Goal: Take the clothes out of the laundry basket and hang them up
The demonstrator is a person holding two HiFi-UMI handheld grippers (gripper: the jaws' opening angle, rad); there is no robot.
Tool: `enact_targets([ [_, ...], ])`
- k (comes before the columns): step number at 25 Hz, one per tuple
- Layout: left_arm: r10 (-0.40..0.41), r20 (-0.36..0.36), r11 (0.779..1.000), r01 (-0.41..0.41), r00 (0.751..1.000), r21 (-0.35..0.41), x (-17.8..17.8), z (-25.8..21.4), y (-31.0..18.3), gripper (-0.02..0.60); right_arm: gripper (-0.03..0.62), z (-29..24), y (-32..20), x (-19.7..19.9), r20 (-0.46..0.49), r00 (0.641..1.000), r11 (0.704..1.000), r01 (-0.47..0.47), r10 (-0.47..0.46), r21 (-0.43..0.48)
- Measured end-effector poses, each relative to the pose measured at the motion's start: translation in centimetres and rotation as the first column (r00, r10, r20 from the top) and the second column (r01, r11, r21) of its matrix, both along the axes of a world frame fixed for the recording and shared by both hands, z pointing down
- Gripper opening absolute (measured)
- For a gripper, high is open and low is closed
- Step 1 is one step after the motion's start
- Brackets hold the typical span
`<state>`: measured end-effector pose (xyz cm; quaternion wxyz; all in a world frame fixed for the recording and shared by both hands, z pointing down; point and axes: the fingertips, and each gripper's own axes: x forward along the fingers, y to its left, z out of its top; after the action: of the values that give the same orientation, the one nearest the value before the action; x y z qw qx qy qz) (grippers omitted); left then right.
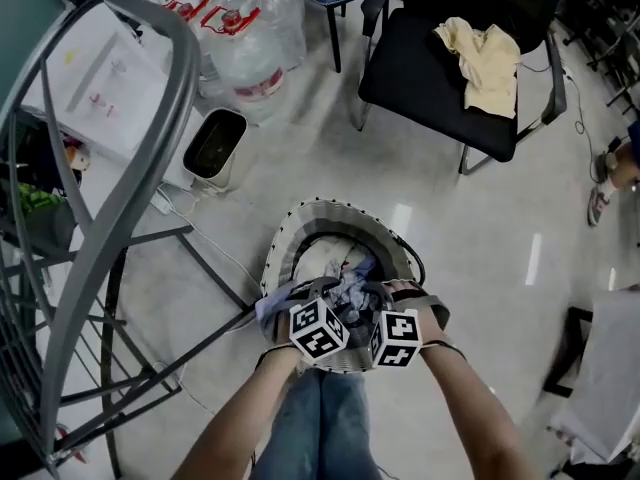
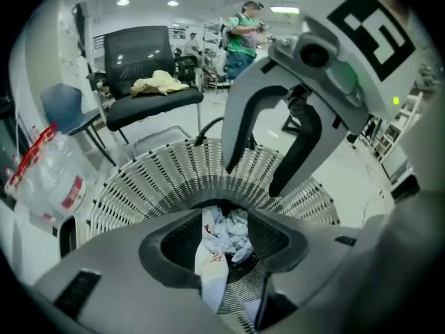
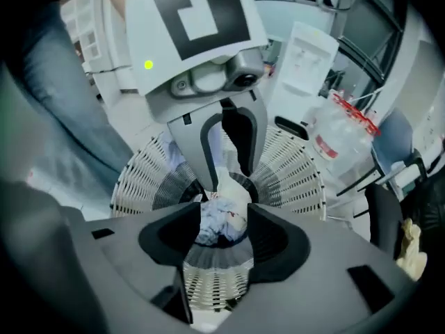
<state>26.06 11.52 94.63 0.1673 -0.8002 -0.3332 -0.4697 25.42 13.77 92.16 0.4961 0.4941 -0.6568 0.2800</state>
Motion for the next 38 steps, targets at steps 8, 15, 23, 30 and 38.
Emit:
enact_targets([
  [8, 0.288, 0.044, 0.944, -0.291, 0.957, 0.154, -0.7, 6.9, 1.0, 0.21, 0.213, 7.4, 0.7, 0.4, -0.021, 0.986, 0.974, 0.16, -0.165, -0.158],
  [15, 0.28, 0.031, 0.944, -0.282, 0.959, 0.171, -0.8, 11.2, 0.6, 0.21, 0.213, 13.0, 0.2, -0.2, -0.034, 0.977, 0.961, 0.202, -0.212, -0.19],
  [23, 0.339, 0.024, 0.921, -0.337, 0.94, 0.194, -0.9, 15.4, 1.0, 0.21, 0.213, 18.4, 0.7, -0.7, -0.039, 0.961, 0.936, 0.256, -0.273, -0.241],
  [30, 0.366, 0.037, 0.906, -0.365, 0.93, 0.217, -0.9, 18.2, 0.6, 0.21, 0.213, 22.5, 1.1, -1.5, -0.011, 0.957, 0.919, 0.276, -0.29, -0.283],
  [38, 0.392, 0.068, 0.889, -0.397, 0.917, 0.226, -1.3, 20.9, -0.1, 0.21, 0.213, 27.1, 0.7, -1.5, 0.001, 0.954, 0.91, 0.287, -0.301, -0.299],
])
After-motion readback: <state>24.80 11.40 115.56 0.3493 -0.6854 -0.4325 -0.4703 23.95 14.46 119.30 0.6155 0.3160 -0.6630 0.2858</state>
